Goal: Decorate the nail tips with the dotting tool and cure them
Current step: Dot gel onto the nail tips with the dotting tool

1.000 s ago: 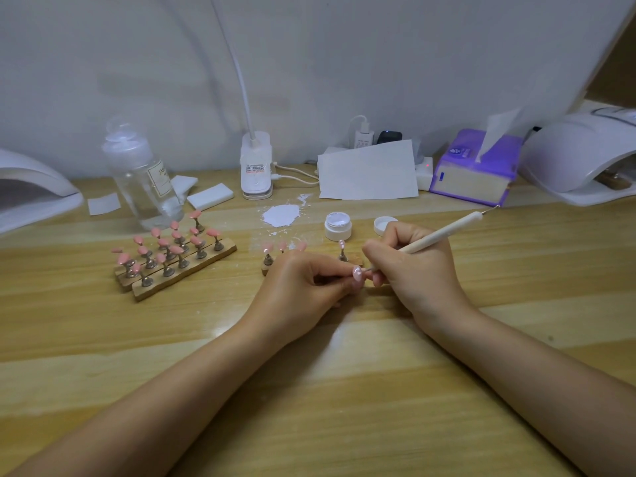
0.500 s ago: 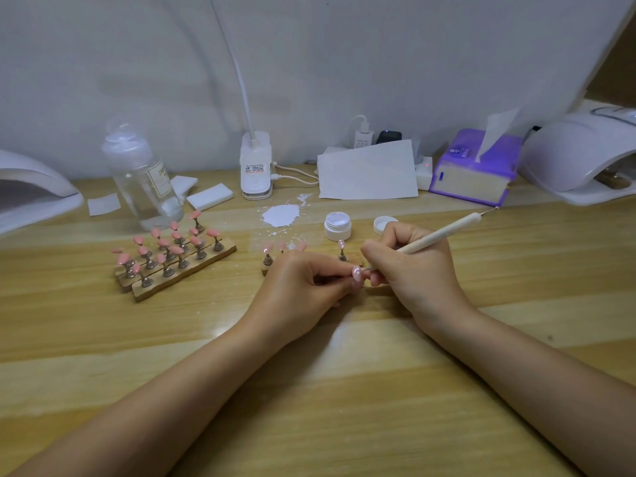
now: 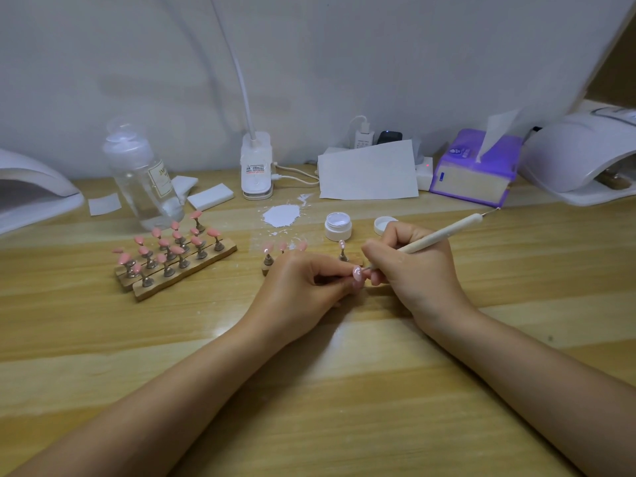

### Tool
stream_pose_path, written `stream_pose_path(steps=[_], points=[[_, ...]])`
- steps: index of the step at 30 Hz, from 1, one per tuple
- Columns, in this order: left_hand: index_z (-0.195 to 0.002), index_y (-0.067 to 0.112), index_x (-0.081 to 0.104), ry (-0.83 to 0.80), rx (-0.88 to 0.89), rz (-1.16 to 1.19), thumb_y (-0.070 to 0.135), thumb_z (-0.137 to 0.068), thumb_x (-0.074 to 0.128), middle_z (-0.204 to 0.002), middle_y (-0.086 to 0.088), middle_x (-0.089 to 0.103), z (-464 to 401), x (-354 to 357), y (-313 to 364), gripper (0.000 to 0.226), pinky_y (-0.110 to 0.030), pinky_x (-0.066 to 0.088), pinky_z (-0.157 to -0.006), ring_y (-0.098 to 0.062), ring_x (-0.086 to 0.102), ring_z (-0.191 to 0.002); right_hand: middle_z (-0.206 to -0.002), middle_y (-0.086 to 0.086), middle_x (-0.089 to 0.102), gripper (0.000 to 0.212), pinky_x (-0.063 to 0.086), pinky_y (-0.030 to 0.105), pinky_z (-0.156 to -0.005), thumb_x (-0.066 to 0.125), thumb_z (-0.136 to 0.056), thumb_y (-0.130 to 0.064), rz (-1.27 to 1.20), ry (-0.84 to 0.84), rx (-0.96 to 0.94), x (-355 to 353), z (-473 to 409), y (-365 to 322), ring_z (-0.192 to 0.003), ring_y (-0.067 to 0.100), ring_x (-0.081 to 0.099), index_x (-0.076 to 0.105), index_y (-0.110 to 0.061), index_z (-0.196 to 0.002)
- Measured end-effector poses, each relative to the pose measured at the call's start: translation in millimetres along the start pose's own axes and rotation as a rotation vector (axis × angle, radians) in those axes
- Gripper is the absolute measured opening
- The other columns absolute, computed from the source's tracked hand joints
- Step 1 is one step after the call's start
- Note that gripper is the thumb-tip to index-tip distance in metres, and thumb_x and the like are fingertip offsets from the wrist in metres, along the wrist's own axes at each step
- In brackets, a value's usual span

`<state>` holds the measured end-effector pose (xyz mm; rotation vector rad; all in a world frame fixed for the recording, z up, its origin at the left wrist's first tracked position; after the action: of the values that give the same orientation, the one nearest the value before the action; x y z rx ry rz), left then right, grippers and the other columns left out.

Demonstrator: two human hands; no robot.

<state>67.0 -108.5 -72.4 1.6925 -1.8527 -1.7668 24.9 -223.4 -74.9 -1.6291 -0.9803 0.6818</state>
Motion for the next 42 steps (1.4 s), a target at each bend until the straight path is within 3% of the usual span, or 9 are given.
stream_pose_path(steps=[16,21,27,42], points=[[-0.083,0.029,0.073,-0.001,0.006,-0.003,0.022,-0.081,0.067,-0.058,0.023,0.062,-0.3,0.4,-0.8,0.01,0.005,-0.003,-0.094,0.006,0.055,-0.056,-0.033,-0.001,0.044,0.036,0.041,0.015,-0.042,0.056,-0.071,0.006,0.024,0.012,-0.013,-1.6,-0.6,0.3,-0.035,0.01,0.045,0.037,-0.011,-0.045],[-0.081,0.03,0.073,0.013,0.027,-0.007,0.024,-0.08,0.068,-0.068,0.005,0.07,-0.6,-1.8,0.8,0.009,0.004,-0.003,-0.095,0.002,0.054,-0.052,-0.033,-0.001,0.044,0.037,0.04,0.014,-0.04,0.056,-0.071,0.008,0.001,-0.003,-0.007,0.0,-0.5,1.0,-0.033,0.008,0.046,0.037,-0.011,-0.045],[-0.077,0.036,0.07,0.008,-0.007,0.02,0.022,-0.08,0.068,-0.059,0.025,0.063,0.2,-0.2,-0.3,0.014,0.003,-0.003,-0.096,0.004,0.055,-0.051,-0.033,0.0,0.043,0.037,0.039,0.012,-0.039,0.054,-0.073,0.01,-0.028,-0.009,0.009,1.1,0.1,0.5,-0.032,0.008,0.045,0.036,-0.009,-0.046],[-0.082,0.025,0.075,0.002,0.008,0.007,0.022,-0.08,0.068,-0.059,0.022,0.063,-0.2,0.0,-0.6,0.008,0.006,-0.003,-0.094,0.004,0.054,-0.05,-0.033,0.0,0.043,0.037,0.039,0.014,-0.04,0.056,-0.071,0.007,-0.001,0.004,0.001,-0.3,-1.1,0.8,-0.033,0.008,0.045,0.036,-0.011,-0.046]])
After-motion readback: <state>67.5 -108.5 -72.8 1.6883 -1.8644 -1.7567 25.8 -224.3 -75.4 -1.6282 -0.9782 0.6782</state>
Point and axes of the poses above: each hand's wrist, its own z-axis away from the middle knuckle, its own x-axis out of the palm, y = z × x, the point moved 7 cm from there along -z, towards the middle knuckle
